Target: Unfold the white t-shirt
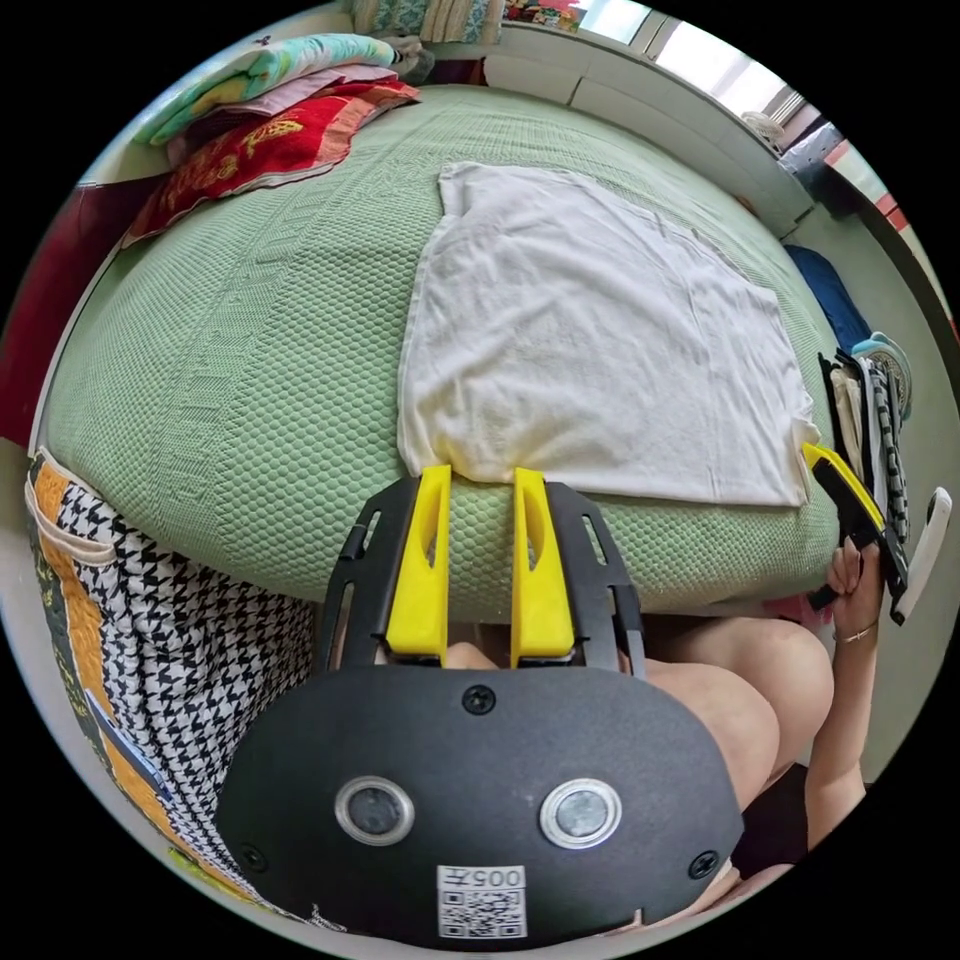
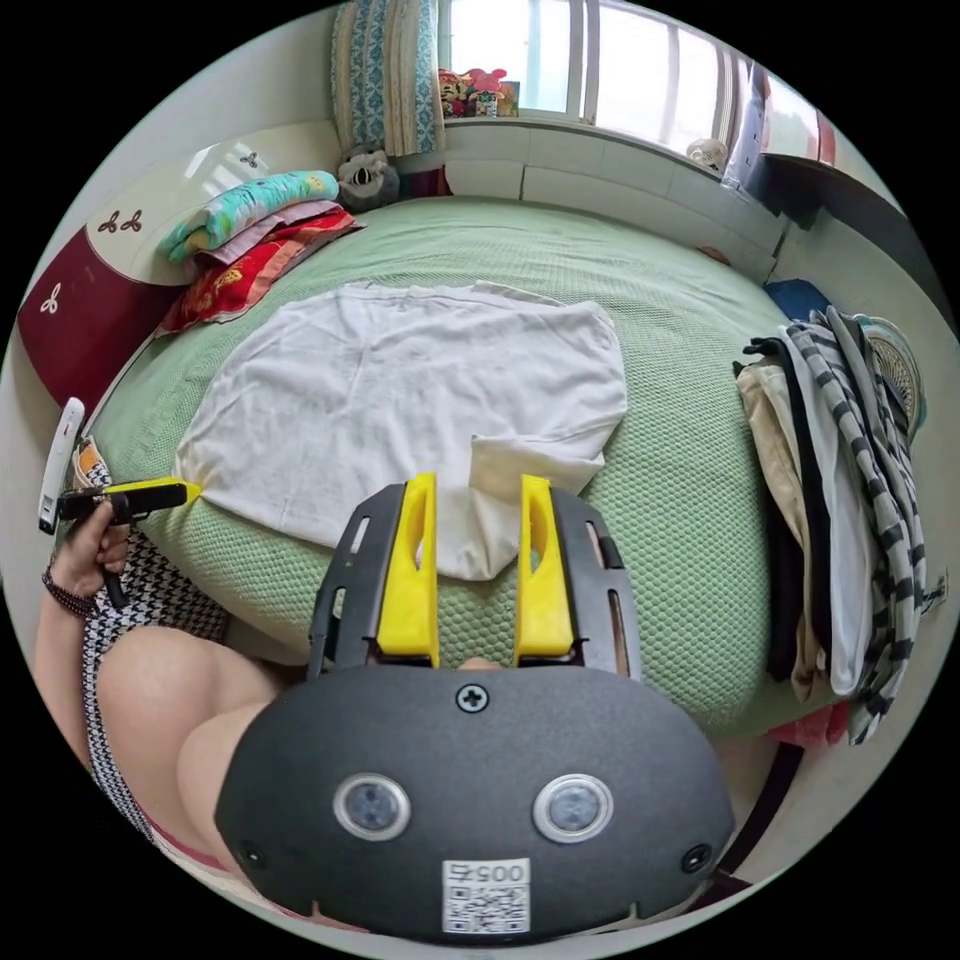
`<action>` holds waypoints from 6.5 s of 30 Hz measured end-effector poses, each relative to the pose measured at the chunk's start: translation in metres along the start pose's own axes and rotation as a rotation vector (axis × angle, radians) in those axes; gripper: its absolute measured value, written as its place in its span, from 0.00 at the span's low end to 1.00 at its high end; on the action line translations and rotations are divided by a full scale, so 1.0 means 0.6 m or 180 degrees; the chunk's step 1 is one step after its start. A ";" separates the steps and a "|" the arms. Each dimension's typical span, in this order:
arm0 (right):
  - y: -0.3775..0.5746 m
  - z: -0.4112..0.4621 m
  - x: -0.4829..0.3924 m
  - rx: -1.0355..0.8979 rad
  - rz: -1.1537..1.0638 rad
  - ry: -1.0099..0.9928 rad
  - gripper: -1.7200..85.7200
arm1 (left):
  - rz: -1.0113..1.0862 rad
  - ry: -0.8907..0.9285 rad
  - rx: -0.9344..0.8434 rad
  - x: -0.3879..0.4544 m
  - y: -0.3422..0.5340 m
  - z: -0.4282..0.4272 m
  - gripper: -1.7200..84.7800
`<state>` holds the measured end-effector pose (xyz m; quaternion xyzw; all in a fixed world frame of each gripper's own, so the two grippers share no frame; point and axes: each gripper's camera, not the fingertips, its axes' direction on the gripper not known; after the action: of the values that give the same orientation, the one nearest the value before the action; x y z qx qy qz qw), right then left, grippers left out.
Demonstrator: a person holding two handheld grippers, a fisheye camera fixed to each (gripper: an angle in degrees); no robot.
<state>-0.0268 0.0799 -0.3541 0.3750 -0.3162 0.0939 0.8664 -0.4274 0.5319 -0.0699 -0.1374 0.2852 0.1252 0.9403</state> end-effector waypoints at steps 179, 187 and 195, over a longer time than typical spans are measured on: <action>-0.067 -0.116 0.376 -0.0232 0.1075 0.0618 0.03 | -0.0874 -0.0712 0.0951 -0.130 -0.006 -0.329 0.01; -0.041 -0.153 0.187 -0.0160 0.0555 0.0308 0.03 | -0.0108 -0.0349 0.0946 0.051 0.066 -0.342 0.01; 0.013 -0.151 -0.023 -0.0339 0.0337 -0.0298 0.01 | 0.0429 0.0181 0.0667 0.269 0.158 -0.305 0.01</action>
<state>0.0028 0.1506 -0.4050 0.3152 -0.3802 0.1050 0.8632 -0.4190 0.5853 -0.3264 -0.0224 0.3318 0.1536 0.9305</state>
